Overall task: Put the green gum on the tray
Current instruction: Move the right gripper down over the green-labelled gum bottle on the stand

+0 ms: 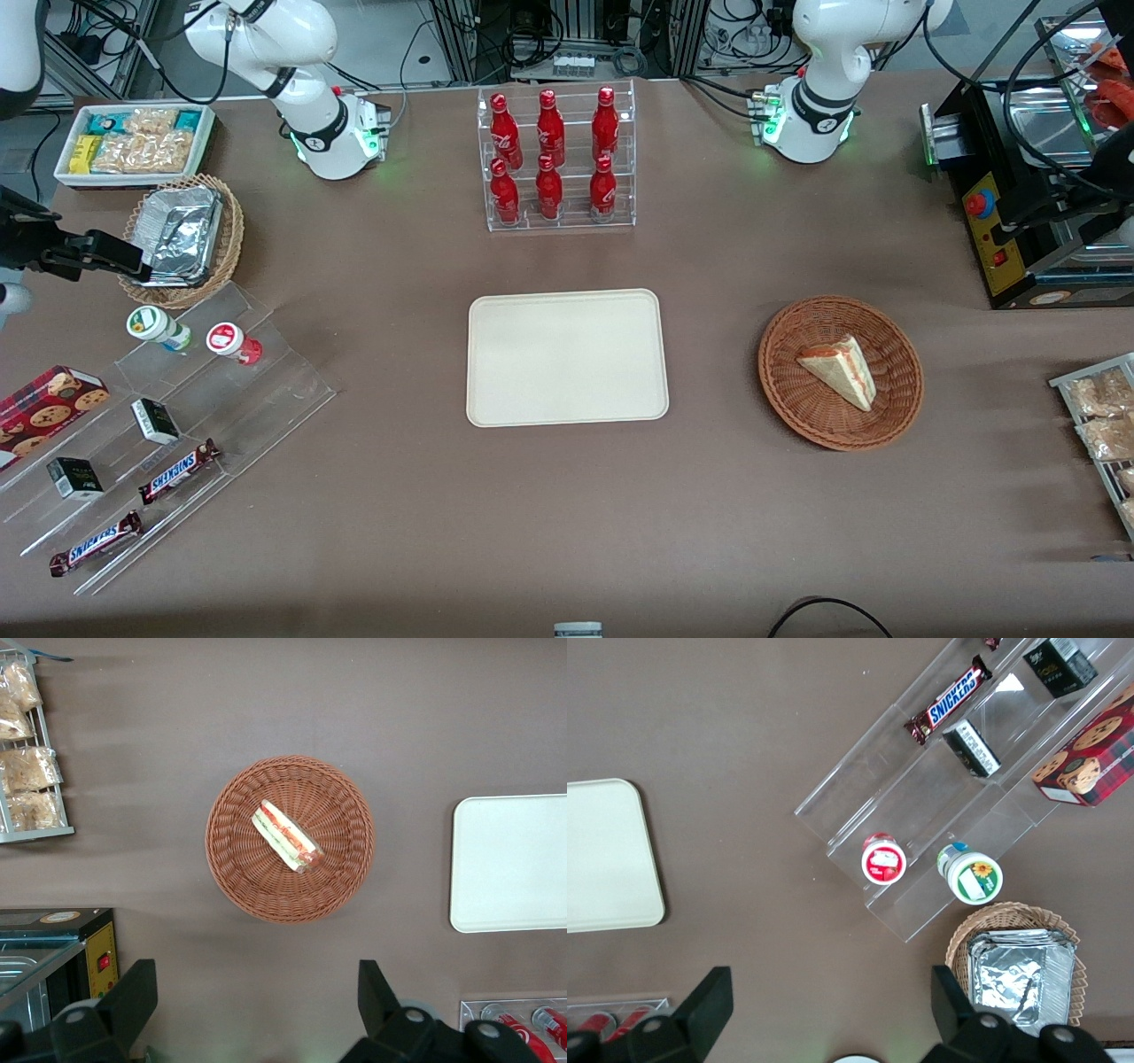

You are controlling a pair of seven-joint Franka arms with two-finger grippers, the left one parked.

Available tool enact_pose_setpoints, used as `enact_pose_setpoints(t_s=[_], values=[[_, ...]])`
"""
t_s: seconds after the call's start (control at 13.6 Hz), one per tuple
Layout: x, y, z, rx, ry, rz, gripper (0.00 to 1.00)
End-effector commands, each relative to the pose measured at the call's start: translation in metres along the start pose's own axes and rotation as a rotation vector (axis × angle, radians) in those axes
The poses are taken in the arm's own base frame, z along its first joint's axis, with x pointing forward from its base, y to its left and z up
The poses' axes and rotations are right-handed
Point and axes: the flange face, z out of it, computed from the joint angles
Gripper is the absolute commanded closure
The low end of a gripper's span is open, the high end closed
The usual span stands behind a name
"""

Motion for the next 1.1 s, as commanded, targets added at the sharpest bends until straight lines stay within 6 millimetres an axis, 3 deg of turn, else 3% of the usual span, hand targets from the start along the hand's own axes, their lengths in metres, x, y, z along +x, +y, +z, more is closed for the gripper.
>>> enact_pose_setpoints(t_s=[0.0, 0.51, 0.81, 1.03], values=[[0.003, 0.002, -0.004, -0.009, -0.002, 0.019, 0.01], [0.03, 0.014, 0.053, -0.013, -0.01, 0.003, 0.01], [0.037, 0.042, 0.095, -0.01, 0.035, -0.017, 0.01], [0.032, 0.067, 0.12, -0.007, 0.031, -0.218, 0.01]])
